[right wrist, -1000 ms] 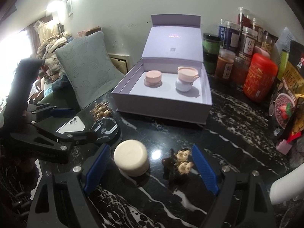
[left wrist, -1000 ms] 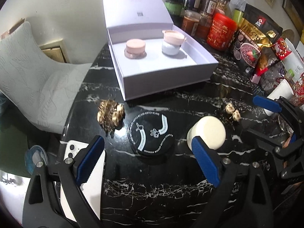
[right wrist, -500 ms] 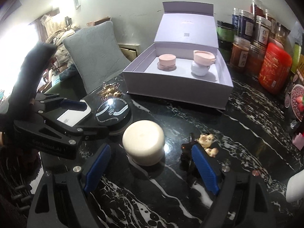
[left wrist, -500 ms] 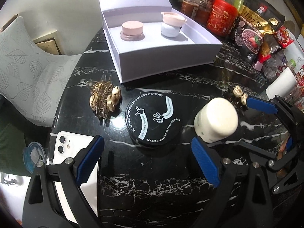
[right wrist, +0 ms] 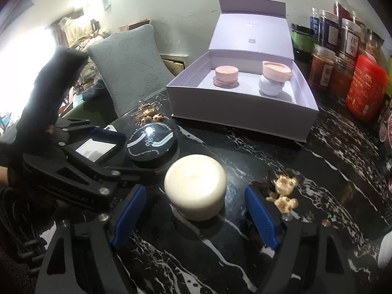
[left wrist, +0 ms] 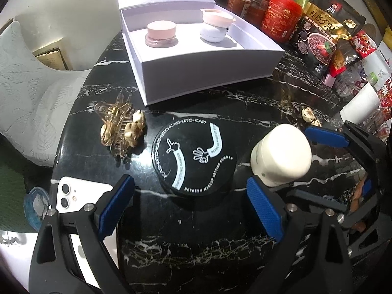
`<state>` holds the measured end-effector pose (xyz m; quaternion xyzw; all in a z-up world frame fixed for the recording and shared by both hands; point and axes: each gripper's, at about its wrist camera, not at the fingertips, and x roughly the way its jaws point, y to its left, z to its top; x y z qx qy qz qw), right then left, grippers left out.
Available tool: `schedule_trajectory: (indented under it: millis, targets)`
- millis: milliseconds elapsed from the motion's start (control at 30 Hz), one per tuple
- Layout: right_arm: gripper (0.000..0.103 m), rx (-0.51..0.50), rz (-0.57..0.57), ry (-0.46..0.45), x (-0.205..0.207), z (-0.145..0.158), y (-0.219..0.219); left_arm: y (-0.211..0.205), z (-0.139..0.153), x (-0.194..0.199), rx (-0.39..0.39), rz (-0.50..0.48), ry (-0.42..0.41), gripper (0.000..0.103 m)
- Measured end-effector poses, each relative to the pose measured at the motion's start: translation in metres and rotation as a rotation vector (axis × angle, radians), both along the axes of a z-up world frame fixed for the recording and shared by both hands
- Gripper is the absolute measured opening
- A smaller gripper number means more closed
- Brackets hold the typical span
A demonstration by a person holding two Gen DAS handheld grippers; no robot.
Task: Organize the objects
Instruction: 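Move the left tool toward the black powder tin while the right approaches the white cream jar, then close the left gripper on the black powder tin while the right grips the white cream jar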
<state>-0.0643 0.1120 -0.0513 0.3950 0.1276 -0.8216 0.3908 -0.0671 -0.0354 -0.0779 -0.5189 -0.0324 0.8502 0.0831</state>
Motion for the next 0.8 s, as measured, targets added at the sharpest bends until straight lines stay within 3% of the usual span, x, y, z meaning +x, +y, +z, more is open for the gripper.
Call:
schedule_trajectory:
  millis: [133,300,467,633,800]
  targets:
    - [0.076,0.006,0.018,0.009,0.0,-0.001,-0.004,-0.001,-0.002,-0.004,-0.002,0.0,0.008,0.093]
    - [0.076,0.018,0.022,0.007,-0.006,-0.008,-0.008,0.0,-0.005,-0.009,-0.004,-0.008,0.008,0.093]
    - [0.059,0.007,0.026,-0.024,-0.011,-0.014,-0.007,0.001,-0.008,-0.014,0.006,-0.012,0.006,0.092]
    - [0.058,0.004,0.028,-0.031,-0.01,-0.013,-0.003,0.007,-0.009,-0.014,-0.003,-0.035,0.02,0.076]
    - [0.057,0.016,0.032,-0.01,-0.003,-0.01,0.001,0.013,-0.008,-0.012,-0.047,-0.05,0.037,0.067]
